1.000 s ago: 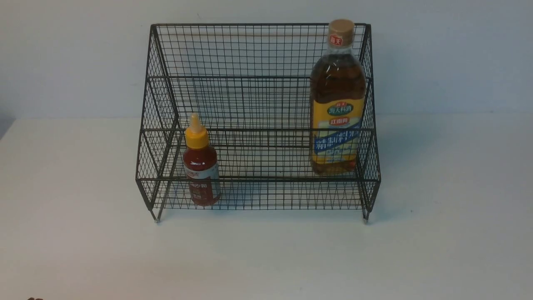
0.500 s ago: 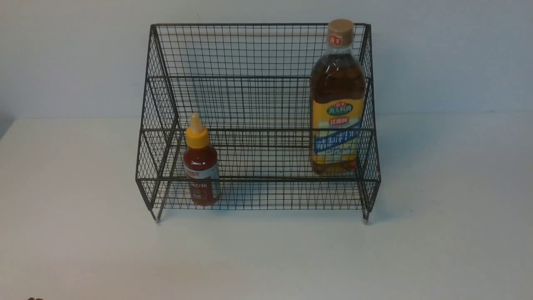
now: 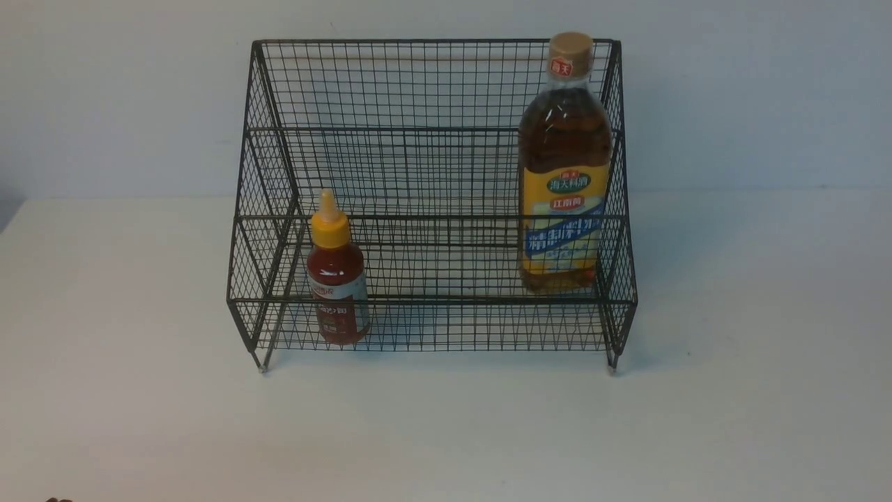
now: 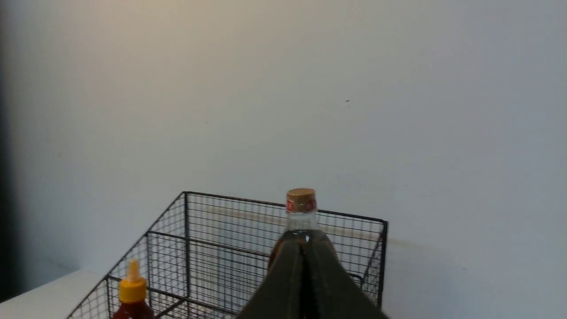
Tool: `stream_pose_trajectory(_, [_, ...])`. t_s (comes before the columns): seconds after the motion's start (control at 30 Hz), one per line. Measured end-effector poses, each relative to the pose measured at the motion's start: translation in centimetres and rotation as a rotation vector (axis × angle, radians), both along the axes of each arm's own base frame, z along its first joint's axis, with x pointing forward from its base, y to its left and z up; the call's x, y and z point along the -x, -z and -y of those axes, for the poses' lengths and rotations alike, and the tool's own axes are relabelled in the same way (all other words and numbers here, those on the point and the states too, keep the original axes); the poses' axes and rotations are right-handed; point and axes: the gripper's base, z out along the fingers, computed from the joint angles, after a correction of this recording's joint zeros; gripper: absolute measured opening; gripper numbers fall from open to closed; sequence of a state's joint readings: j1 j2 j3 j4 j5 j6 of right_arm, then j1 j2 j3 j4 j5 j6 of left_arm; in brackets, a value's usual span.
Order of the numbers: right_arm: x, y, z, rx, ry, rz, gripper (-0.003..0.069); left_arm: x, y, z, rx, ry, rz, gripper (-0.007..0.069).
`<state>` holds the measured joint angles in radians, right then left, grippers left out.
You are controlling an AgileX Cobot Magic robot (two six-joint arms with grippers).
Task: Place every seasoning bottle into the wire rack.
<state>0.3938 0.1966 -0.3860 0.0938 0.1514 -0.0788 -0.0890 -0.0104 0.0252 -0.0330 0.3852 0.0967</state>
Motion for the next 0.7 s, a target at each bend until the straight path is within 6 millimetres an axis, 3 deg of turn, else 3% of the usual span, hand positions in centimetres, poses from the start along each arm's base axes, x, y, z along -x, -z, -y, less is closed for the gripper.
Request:
stream_pose_trajectory(0.07, [0.0,0.8,0.3,0.008,0.044,-0.005,-0.0015,0.0,0.0,0.0,0.0,0.0,0.0,-0.0005])
stream_pose_trajectory(0.2, [-0.5,4.6,0.8,0.049,0.174,-0.07,-0.0015,0.0,0.0,0.0,0.0,0.0,0.0,-0.0005])
stream_pose_trajectory(0.37, [-1.1,12.0,1.8,0.104,0.343,-0.239,-0.0015,0.0,0.0,0.0,0.0,0.0,0.0,-0.0005])
stream_pose_trajectory(0.5, [-0.6,14.2,2.0,0.126,0.374,-0.367,-0.0015,0.0,0.0,0.0,0.0,0.0,0.0,-0.0005])
stream_pose_trajectory(0.7, [-0.4,14.5,2.0,0.146,0.383,-0.409,-0.0015,0.0,0.0,0.0,0.0,0.0,0.0,-0.0005])
